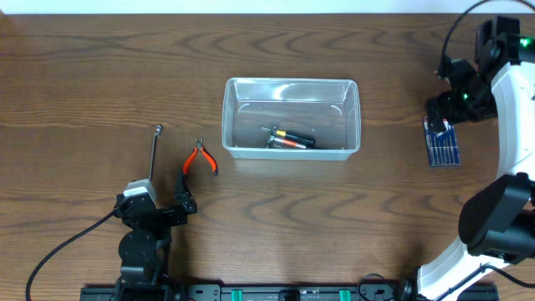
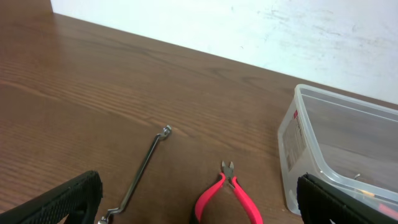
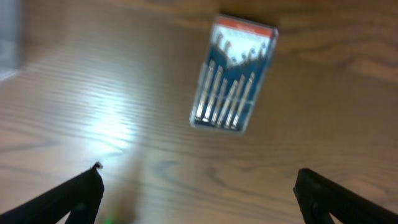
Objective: Pack container
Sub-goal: 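Move the right gripper over the blue precision screwdriver set case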
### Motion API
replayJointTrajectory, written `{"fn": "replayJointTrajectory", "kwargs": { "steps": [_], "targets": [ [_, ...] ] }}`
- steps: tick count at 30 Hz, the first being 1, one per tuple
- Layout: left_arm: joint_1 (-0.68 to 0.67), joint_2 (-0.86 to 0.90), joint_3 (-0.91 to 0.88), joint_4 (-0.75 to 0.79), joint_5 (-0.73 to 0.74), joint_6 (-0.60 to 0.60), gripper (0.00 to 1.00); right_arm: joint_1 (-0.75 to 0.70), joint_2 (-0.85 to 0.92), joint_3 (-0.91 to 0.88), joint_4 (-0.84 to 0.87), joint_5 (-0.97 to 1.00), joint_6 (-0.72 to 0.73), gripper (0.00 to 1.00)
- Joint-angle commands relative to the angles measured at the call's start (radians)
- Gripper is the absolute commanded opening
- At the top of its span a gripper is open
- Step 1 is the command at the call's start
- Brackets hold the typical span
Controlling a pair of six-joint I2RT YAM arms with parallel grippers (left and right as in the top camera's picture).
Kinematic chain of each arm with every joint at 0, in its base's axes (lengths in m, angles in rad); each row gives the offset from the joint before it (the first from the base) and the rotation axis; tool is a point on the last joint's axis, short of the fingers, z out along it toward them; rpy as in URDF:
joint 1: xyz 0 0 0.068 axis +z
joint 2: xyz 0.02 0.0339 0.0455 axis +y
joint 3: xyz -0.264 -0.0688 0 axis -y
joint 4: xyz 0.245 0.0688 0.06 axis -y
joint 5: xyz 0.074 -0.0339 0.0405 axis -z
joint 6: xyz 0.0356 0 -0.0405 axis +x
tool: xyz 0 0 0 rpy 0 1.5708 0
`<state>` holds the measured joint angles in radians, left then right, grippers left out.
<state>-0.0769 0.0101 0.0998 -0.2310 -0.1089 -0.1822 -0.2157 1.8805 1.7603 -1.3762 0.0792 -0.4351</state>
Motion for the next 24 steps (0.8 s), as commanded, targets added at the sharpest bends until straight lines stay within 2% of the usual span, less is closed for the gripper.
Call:
{"fn": "replayJointTrajectory", "kwargs": {
  "steps": [1,6,12,24],
  "targets": [
    [-0.005,-0.006,-0.025,-0.010,-0.008,0.014,0.98,-0.033,0.001,-0.055,0.049,0.048,-0.023,0.99],
    [-0.005,-0.006,-0.025,-0.010,-0.008,0.014,0.98,-0.095,0.003,-0.069,0.112,0.008,-0.031,0.99],
    [-0.005,-0.006,-0.025,-0.010,-0.008,0.014,0.98,-0.146,0.004,-0.069,0.133,-0.159,-0.059,0.99],
    [-0.005,-0.006,-0.025,-0.010,-0.008,0.014,0.98,-0.130,0.093,-0.069,0.158,-0.139,-0.003,0.99]
  ]
}}
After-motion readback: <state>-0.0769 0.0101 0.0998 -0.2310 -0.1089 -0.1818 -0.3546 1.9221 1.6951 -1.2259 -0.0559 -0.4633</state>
